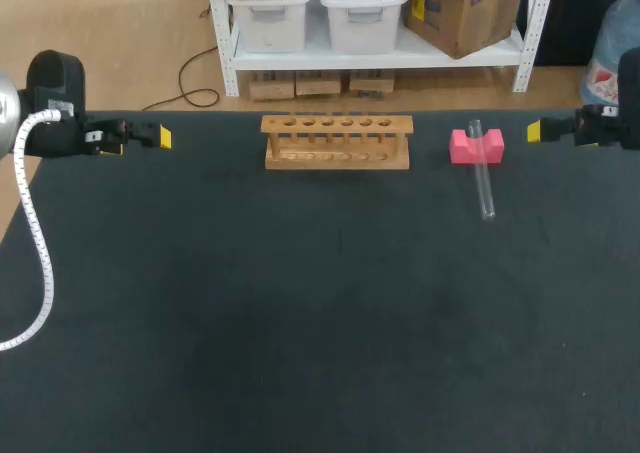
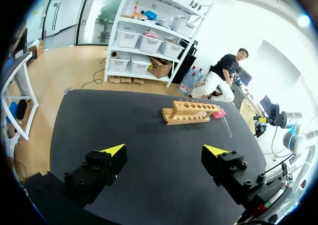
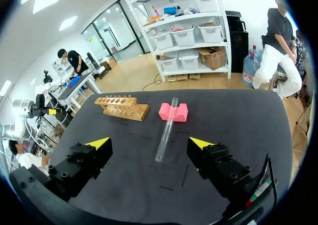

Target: Grasp the test tube, adjust it, and insert it.

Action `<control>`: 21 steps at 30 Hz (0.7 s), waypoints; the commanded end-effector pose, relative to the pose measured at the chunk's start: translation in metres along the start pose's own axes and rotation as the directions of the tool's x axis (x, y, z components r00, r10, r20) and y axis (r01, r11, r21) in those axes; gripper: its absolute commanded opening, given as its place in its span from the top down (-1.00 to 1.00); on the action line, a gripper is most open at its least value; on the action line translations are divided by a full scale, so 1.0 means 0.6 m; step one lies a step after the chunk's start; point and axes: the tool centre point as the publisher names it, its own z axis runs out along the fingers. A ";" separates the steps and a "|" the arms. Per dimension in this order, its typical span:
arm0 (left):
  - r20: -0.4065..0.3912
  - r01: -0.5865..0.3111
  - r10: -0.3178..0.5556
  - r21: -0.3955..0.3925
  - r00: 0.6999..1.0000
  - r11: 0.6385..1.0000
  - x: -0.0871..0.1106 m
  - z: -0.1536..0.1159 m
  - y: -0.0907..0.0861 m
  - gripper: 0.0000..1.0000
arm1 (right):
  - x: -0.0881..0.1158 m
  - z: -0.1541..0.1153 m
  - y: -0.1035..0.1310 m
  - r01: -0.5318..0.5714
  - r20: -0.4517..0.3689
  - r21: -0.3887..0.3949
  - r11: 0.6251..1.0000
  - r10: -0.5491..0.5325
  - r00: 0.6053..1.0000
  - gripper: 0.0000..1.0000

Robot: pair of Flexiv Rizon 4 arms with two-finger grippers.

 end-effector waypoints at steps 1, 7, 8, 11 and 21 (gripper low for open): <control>-0.005 0.002 -0.002 -0.008 1.000 1.000 -0.001 0.000 -0.003 -1.00 | 0.000 -0.002 0.003 0.000 -0.001 0.009 1.000 0.000 1.000 -1.00; -0.005 0.002 -0.002 -0.008 1.000 1.000 -0.001 0.000 -0.003 -1.00 | 0.000 -0.002 0.003 0.000 -0.001 0.009 1.000 0.000 1.000 -1.00; -0.005 0.002 -0.002 -0.008 1.000 1.000 -0.001 0.000 -0.003 -1.00 | 0.000 -0.002 0.003 0.000 -0.001 0.009 1.000 0.000 1.000 -1.00; -0.005 0.002 -0.002 -0.008 1.000 1.000 -0.001 0.000 -0.003 -1.00 | 0.000 -0.002 0.003 0.000 -0.001 0.009 1.000 0.000 1.000 -1.00; -0.004 -0.009 0.009 0.003 1.000 1.000 -0.002 0.001 -0.005 -1.00 | 0.000 -0.002 0.003 0.000 -0.001 0.009 1.000 0.000 1.000 -1.00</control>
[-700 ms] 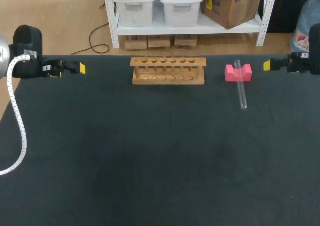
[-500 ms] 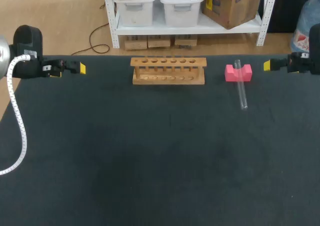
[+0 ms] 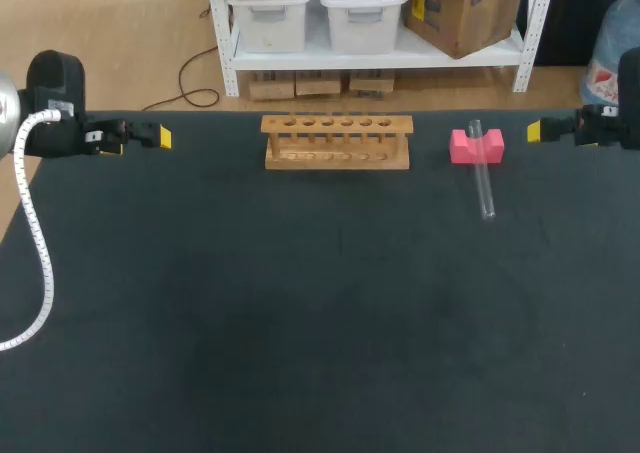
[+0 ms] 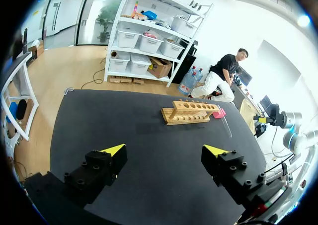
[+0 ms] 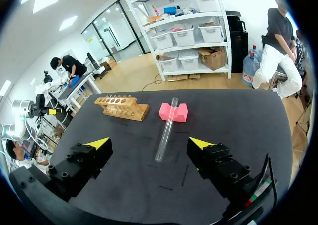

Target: Grasp the test tube, adjust it, and insert it.

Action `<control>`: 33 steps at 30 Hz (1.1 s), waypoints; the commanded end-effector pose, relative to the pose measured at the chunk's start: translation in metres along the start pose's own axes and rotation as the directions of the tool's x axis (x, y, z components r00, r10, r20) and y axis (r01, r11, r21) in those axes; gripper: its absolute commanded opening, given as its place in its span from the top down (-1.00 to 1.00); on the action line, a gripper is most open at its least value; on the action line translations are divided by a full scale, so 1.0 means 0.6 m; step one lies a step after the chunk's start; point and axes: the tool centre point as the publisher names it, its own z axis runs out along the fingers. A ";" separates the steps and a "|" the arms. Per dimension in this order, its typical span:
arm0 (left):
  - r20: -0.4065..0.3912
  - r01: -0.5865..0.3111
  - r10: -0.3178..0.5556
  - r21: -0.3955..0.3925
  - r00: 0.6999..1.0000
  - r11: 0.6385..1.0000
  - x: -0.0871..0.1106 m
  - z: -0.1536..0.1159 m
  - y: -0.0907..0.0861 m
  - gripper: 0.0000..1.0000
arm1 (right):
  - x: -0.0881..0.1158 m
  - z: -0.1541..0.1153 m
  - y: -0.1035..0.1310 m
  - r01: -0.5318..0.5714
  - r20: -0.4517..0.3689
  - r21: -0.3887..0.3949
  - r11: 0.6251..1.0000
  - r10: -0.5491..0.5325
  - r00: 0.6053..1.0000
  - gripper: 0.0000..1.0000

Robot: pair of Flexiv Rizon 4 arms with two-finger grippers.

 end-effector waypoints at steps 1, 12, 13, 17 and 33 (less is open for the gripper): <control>-0.004 -0.023 0.023 0.016 1.000 1.000 -0.002 0.003 -0.007 -1.00 | 0.000 -0.002 0.003 0.000 -0.001 0.009 1.000 0.000 1.000 -1.00; 0.071 -0.349 0.347 0.348 0.935 0.870 -0.044 0.022 -0.009 -1.00 | 0.000 -0.002 0.003 0.000 -0.001 0.009 1.000 0.000 1.000 -1.00; 0.097 -0.374 0.367 0.392 0.925 0.841 -0.048 0.024 -0.008 -1.00 | 0.000 -0.002 0.003 0.000 -0.001 0.009 1.000 0.000 1.000 -1.00; 0.176 -0.461 0.434 0.480 0.884 0.746 -0.066 0.033 -0.004 -1.00 | 0.000 -0.002 0.003 0.000 -0.001 0.009 1.000 0.000 1.000 -1.00; 0.357 -0.642 0.550 0.576 0.755 0.507 -0.119 0.132 0.012 -1.00 | 0.000 -0.002 0.003 0.000 -0.001 0.009 1.000 0.000 1.000 -1.00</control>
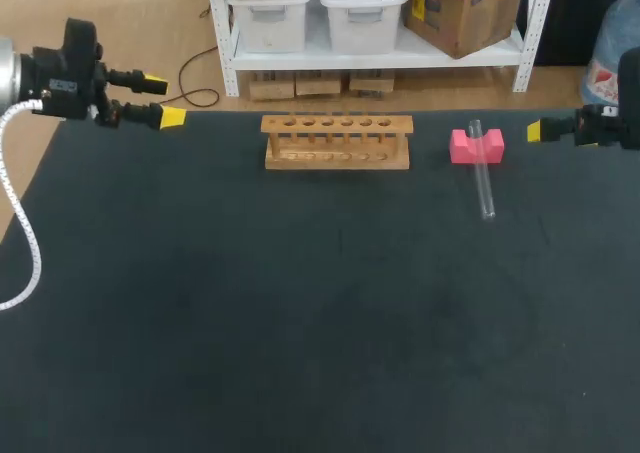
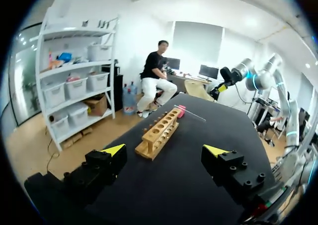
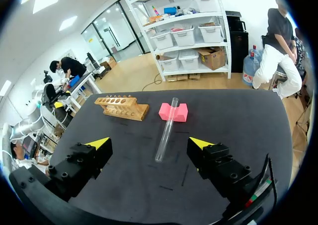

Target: Grasp the test tube, adjust it, and insert it.

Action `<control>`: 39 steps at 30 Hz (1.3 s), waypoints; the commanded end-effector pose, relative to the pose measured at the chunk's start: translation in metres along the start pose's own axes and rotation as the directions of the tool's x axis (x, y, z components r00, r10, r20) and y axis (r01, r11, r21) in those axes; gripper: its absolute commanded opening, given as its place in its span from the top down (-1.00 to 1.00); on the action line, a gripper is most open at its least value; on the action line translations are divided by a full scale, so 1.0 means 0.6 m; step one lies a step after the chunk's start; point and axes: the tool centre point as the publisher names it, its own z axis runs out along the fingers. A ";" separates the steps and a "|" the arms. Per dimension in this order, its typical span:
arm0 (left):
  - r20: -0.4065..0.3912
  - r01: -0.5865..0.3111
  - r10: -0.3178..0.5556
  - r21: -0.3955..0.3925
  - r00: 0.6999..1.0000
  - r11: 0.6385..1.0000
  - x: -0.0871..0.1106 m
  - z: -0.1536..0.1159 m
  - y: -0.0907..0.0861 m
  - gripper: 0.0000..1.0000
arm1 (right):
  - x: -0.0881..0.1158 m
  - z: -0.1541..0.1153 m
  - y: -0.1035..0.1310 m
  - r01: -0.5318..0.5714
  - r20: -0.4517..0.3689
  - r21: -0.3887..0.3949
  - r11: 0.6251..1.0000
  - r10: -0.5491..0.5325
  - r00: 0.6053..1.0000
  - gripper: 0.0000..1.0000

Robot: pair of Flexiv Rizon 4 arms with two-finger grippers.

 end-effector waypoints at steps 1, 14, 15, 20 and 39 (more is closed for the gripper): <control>0.066 -0.048 0.033 0.234 0.997 0.971 0.010 0.036 0.036 -1.00 | 0.000 -0.002 0.003 0.000 -0.001 0.009 1.000 0.000 1.000 -1.00; 0.033 -0.042 0.036 0.229 0.999 0.972 0.023 0.077 0.077 -1.00 | 0.000 -0.002 0.003 0.000 -0.001 0.009 1.000 0.000 1.000 -1.00; 0.033 -0.042 0.036 0.230 0.999 0.972 0.023 0.078 0.078 -1.00 | 0.000 -0.002 0.003 0.000 -0.001 0.009 1.000 0.000 1.000 -1.00; 0.033 -0.040 0.033 0.242 0.999 0.970 0.024 0.081 0.080 -1.00 | 0.000 -0.002 0.003 0.000 -0.001 0.009 1.000 0.000 1.000 -1.00; 0.033 -0.040 0.033 0.242 0.999 0.970 0.024 0.081 0.080 -1.00 | -0.004 0.005 -0.004 0.028 -0.016 0.067 0.997 -0.027 1.000 -1.00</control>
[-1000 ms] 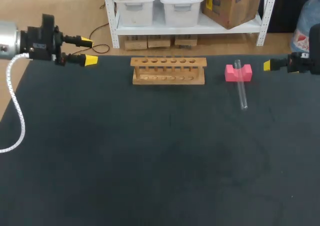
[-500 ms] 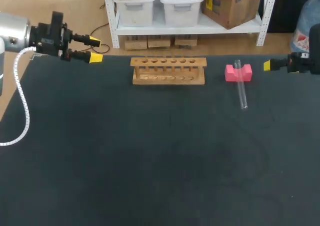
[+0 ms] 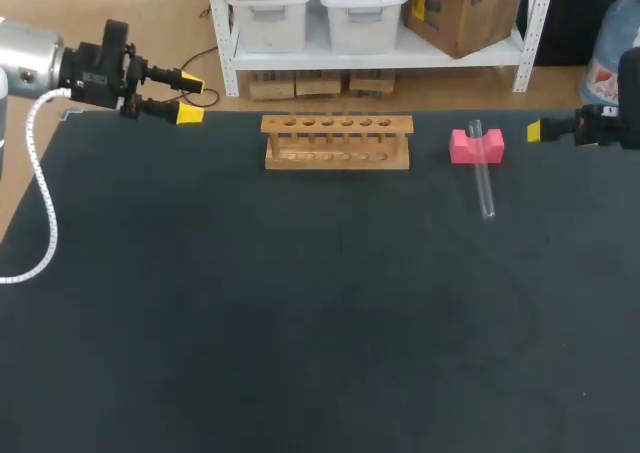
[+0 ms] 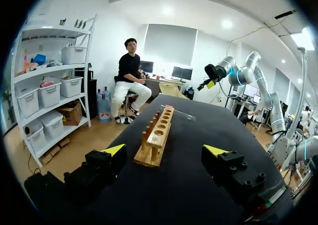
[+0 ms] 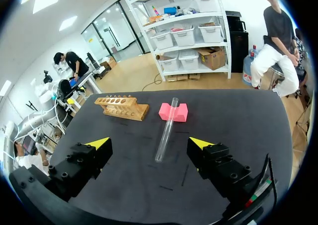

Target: Grasp the test tube, adjust it, and insert it.

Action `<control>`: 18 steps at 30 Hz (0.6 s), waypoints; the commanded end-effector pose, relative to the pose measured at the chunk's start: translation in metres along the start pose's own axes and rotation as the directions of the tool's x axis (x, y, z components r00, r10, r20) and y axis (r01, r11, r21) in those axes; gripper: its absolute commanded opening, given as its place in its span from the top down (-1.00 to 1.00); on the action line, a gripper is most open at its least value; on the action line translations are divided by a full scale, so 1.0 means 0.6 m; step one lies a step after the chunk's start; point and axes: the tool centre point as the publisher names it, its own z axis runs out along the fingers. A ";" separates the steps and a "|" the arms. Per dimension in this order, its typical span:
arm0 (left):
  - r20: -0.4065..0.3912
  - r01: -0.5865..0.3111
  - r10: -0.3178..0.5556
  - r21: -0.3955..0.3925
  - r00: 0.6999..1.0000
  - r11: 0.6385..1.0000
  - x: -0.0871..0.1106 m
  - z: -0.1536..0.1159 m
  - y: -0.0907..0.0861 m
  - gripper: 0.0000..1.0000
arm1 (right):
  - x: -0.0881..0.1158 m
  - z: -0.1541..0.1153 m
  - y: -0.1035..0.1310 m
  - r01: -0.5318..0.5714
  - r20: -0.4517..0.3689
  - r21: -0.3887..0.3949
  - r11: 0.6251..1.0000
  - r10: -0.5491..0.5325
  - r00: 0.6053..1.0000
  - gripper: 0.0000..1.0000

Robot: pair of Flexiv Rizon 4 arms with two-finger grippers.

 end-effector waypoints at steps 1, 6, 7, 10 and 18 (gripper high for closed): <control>0.000 0.000 0.000 0.002 1.000 1.000 0.000 0.001 0.002 -1.00 | -0.008 0.008 -0.007 0.039 -0.026 0.107 0.994 -0.036 0.999 -1.00; 0.000 0.000 0.000 0.002 1.000 1.000 0.000 0.001 0.002 -1.00 | -0.014 0.028 -0.019 0.095 -0.032 0.247 0.964 -0.090 0.995 -1.00; 0.000 0.000 0.000 0.002 1.000 1.000 0.000 0.001 0.002 -1.00 | -0.014 0.031 -0.020 0.106 -0.037 0.257 0.960 -0.100 0.994 -1.00; 0.000 0.000 0.000 0.002 1.000 1.000 0.000 0.001 0.002 -1.00 | -0.020 0.045 -0.023 0.136 -0.030 0.323 0.936 -0.133 0.991 -1.00; 0.000 0.000 0.000 0.002 1.000 1.000 0.000 0.001 0.002 -1.00 | -0.023 0.077 -0.017 0.126 0.020 0.438 0.890 -0.149 0.989 -1.00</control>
